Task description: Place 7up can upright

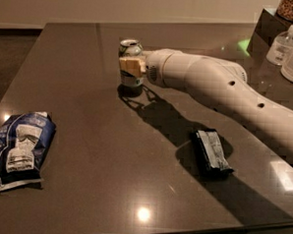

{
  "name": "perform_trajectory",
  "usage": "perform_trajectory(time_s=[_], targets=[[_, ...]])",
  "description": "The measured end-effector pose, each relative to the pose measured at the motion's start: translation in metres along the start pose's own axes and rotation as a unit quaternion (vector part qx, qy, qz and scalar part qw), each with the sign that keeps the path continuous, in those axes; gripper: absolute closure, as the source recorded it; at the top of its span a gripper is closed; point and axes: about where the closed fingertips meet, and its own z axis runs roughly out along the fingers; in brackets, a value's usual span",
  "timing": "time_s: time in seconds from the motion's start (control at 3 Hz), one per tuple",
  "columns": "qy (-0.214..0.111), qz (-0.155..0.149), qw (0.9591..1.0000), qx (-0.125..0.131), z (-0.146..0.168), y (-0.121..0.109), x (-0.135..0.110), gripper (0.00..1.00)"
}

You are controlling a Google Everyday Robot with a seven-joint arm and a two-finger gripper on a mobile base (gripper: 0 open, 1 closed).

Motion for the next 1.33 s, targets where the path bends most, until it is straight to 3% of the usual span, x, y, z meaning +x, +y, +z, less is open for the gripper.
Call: perform_trajectory(time_s=[0.33,0.67,1.33], targets=[[0.012,-0.010,0.9999,0.004,0.005,-0.006,-0.005,1.00],[0.022,-0.011,0.9997,0.003,0.011,-0.008,-0.011,0.84],[0.050,-0.009,0.9987,-0.003,0.019,-0.007,-0.023,0.36]])
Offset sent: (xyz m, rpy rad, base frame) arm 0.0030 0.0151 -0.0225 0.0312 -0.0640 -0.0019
